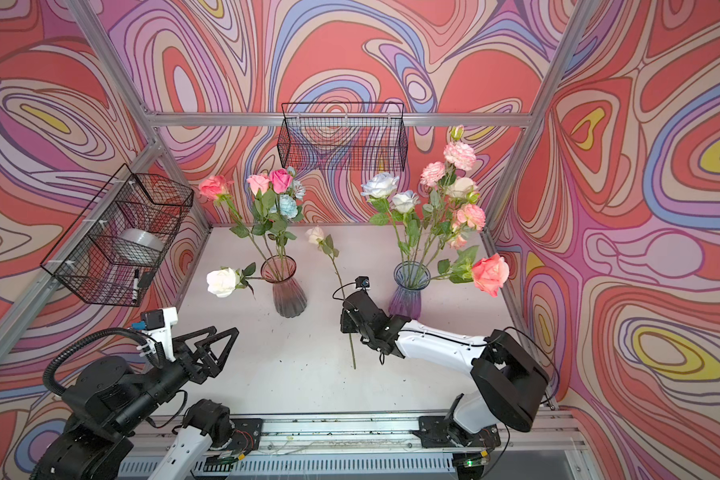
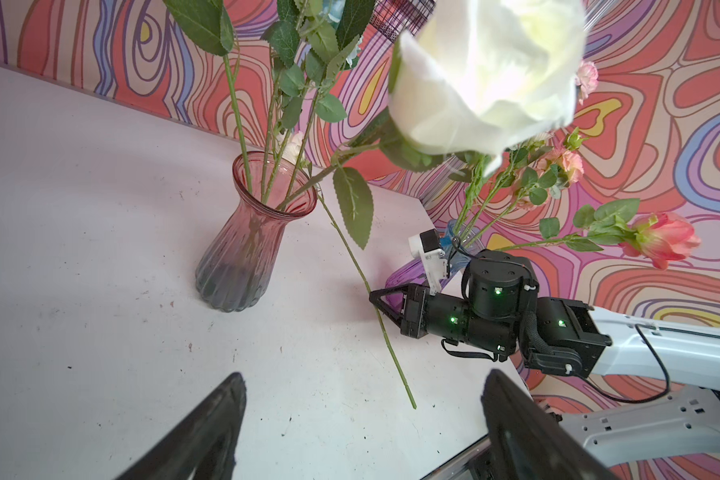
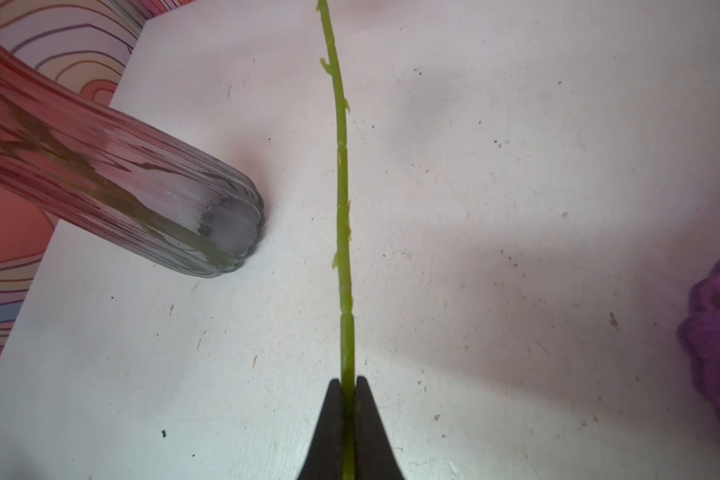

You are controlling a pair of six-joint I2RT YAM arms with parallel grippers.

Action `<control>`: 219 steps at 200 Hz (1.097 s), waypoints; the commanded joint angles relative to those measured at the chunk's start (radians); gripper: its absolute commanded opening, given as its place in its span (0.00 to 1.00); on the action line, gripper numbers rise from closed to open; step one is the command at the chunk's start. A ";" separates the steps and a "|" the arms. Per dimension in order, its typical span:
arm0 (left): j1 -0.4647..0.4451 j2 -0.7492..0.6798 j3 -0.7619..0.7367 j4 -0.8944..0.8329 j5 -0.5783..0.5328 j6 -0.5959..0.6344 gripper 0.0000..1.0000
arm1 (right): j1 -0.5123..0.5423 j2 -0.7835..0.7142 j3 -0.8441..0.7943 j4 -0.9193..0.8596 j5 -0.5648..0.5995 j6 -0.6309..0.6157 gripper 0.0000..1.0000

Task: Arrange the flowers into the vase
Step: 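Lift the pale rose upright with the right gripper while the left reaches toward it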

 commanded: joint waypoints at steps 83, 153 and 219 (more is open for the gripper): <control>0.004 -0.044 -0.081 0.178 0.144 -0.067 0.88 | -0.003 -0.190 -0.104 0.131 -0.031 0.017 0.00; 0.004 -0.013 -0.021 0.211 0.197 -0.048 0.86 | -0.004 -0.309 -0.138 0.245 -0.084 -0.022 0.00; 0.004 0.103 0.097 0.272 0.246 -0.026 0.83 | -0.003 -0.415 -0.083 0.270 -0.138 -0.109 0.00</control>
